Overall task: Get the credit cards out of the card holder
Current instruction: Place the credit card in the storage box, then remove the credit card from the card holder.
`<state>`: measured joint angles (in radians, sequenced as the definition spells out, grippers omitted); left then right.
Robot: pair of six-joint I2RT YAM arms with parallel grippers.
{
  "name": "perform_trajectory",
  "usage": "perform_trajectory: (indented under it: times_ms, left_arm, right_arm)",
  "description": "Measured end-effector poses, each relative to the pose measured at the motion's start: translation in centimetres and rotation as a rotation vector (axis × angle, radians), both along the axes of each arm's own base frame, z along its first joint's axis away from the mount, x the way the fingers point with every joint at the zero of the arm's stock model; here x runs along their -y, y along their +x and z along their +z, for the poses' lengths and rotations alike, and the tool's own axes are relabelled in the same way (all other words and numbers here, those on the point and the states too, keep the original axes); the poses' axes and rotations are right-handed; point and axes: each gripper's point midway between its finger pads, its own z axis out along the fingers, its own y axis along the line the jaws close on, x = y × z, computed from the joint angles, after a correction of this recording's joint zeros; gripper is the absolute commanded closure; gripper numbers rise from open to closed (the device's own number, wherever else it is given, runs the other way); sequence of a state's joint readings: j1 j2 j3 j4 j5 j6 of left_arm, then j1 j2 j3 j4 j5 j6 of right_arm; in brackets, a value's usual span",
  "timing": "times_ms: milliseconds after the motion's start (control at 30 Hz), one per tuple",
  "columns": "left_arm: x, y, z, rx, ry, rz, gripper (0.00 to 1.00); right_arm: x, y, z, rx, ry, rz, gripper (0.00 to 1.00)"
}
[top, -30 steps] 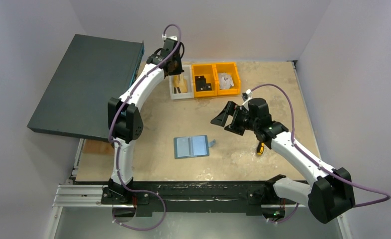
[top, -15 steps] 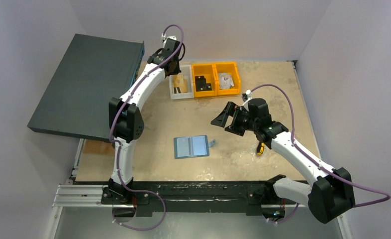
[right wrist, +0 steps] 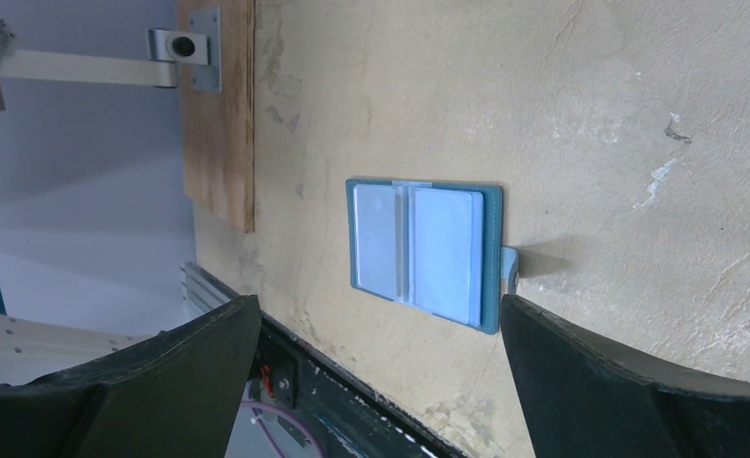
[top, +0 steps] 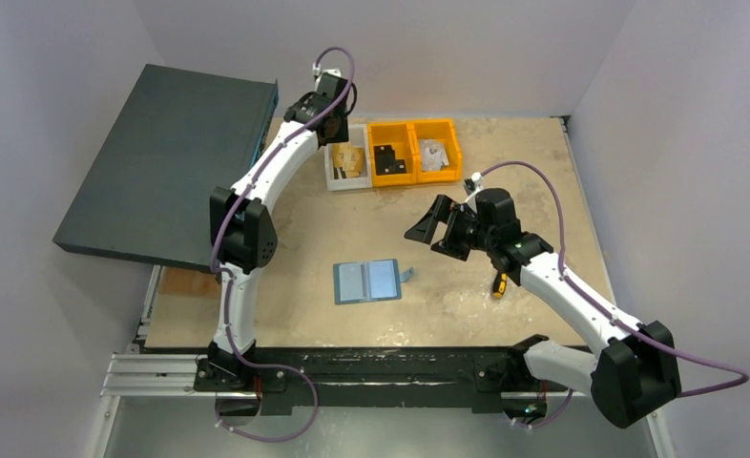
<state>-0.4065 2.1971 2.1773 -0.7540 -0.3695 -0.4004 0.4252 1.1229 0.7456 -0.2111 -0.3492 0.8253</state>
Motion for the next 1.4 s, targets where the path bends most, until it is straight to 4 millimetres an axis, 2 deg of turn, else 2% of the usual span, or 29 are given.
perform_trajectory:
  times_ms: [233, 433, 533, 767, 933, 1033, 1167, 1333, 1400]
  left_arm:
    - [0.6, -0.2, 0.8, 0.009, -0.03, -0.026, 0.52]
    - [0.8, -1.7, 2.3, 0.011, -0.071, -0.066, 0.43]
    - [0.8, -3.1, 3.8, 0.018, -0.095, -0.093, 0.39]
    - [1.0, -6.5, 8.8, 0.09, -0.155, -0.167, 0.27]
    - [2.2, -10.2, 10.9, 0.114, -0.196, -0.239, 0.22]
    - [2.9, -13.3, 10.7, 0.099, -0.23, -0.286, 0.21]
    - [3.0, -17.3, 9.4, 0.062, -0.257, -0.321, 0.21]
    - [2.5, -22.5, 7.0, 0.015, -0.268, -0.339, 0.22]
    - [2.1, -24.0, 6.0, -0.006, -0.272, -0.332, 0.23]
  right_arm:
    - [0.0, 0.0, -0.1, 0.005, -0.007, 0.005, 0.01]
    - [0.1, 0.0, -0.3, 0.006, -0.018, 0.01, 0.01]
    - [0.1, 0.2, -0.9, -0.005, -0.029, 0.006, 0.01]
    - [0.3, 0.5, -1.8, -0.019, -0.055, 0.002, 0.01]
    - [0.3, 0.8, -2.0, -0.011, -0.068, 0.002, 0.01]
    - [0.1, 0.7, -2.4, -0.014, -0.083, 0.008, 0.01]
    - [-1.1, 0.3, -3.2, -0.025, -0.108, 0.04, 0.01]
    - [-2.9, -0.2, -4.0, -0.026, -0.15, 0.075, 0.01]
    - [-3.4, -0.4, -4.1, -0.02, -0.162, 0.085, 0.05]
